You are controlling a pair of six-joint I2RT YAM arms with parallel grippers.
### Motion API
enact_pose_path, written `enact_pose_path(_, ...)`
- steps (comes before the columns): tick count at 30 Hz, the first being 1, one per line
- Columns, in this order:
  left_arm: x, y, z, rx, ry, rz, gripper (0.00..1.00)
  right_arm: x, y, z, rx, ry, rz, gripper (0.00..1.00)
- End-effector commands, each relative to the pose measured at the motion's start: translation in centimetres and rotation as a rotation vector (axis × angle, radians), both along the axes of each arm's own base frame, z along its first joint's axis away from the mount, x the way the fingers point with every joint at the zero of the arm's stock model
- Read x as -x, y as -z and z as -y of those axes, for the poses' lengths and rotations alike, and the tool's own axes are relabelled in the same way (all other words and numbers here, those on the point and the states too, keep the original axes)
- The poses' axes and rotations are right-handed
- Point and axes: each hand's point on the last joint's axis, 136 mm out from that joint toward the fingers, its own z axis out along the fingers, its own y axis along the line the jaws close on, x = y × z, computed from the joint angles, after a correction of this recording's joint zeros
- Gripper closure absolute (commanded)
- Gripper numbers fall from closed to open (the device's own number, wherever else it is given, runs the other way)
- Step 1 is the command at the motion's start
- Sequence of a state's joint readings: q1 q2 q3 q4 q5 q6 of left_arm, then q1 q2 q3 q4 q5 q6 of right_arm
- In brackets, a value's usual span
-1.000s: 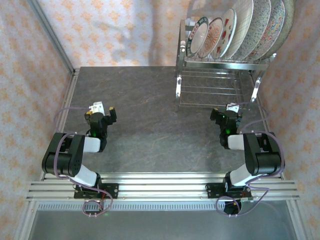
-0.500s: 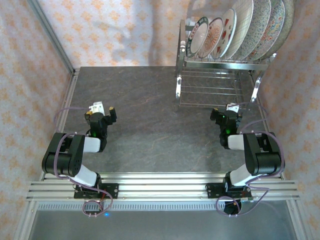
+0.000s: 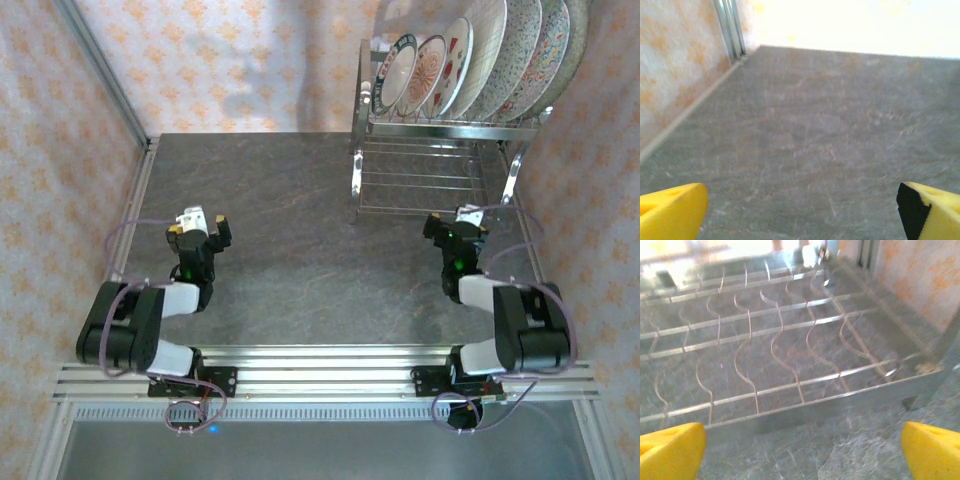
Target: Unload the plates from the dish rack
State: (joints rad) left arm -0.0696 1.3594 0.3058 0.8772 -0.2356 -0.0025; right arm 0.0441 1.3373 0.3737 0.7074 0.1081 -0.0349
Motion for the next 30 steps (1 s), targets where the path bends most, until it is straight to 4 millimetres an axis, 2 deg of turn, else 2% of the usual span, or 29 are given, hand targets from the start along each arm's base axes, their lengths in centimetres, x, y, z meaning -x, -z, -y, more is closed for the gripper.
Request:
enact_pose_path(1,1.5,-3.9,-0.7,-0.046,-0.082,0.085,0.01,2.1,-4.6,2.1,0.037,0.141,0.101,0.01)
enact_pose_path(3,1.9,-6.2,-0.6,-0.020,-0.089,0.138,0.01,3.4,-7.6,3.0,0.066,0.197,0.141,0.01)
enact_pose_path(6,2.2,-10.1,0.3,-0.001,-0.088,0.193,0.01,6.2,-13.5,4.9,0.102,0.316,0.205,0.01)
enact_pose_path(8,2.5,-13.2,1.1,0.012,-0.083,0.249,0.01,8.1,-18.3,5.5,0.121,0.353,0.256,0.01)
enact_pose_path(10,2.8,-17.7,2.5,0.022,-0.068,0.299,0.01,9.9,-25.0,5.7,0.125,0.372,0.293,0.01)
enact_pose_path(12,3.0,-22.4,4.4,0.031,-0.044,0.312,0.01,11.8,-31.0,6.0,0.008,0.408,0.318,0.01)
enact_pose_path(13,3.1,-24.9,5.4,0.056,-0.022,0.261,0.01,11.7,-33.2,5.0,-0.047,0.327,0.288,0.01)
enact_pose_path(14,3.0,-26.4,6.8,0.101,0.058,0.200,0.01,11.9,-34.5,4.0,-0.122,0.273,0.257,0.01)
enact_pose_path(15,2.9,-27.2,8.3,0.168,0.141,0.121,0.01,12.9,-35.4,4.6,-0.245,0.345,0.274,0.01)
enact_pose_path(16,3.1,-28.5,8.6,0.251,0.134,0.106,0.01,12.6,-36.5,4.0,-0.304,0.307,0.297,0.00)
enact_pose_path(18,2.7,-29.7,7.9,0.418,0.058,0.181,0.01,12.0,-39.4,2.2,-0.333,0.180,0.346,0.01)
enact_pose_path(19,2.4,-30.8,8.7,0.467,0.129,0.220,0.01,11.9,-40.4,1.9,-0.329,0.155,0.353,0.01)
enact_pose_path(21,2.3,-32.7,9.9,0.527,0.213,0.241,0.01,11.8,-41.7,2.6,-0.284,0.198,0.317,0.01)
enact_pose_path(24,2.1,-33.5,12.7,0.541,0.327,0.145,0.01,10.8,-42.0,4.0,-0.191,0.271,0.226,0.00)
enact_pose_path(26,2.2,-33.5,14.2,0.559,0.372,0.109,0.01,10.1,-42.6,4.0,-0.164,0.261,0.207,0.00)
enact_pose_path(30,2.6,-32.9,16.2,0.588,0.432,0.047,0.01,9.3,-43.3,4.7,-0.157,0.281,0.197,0.00)
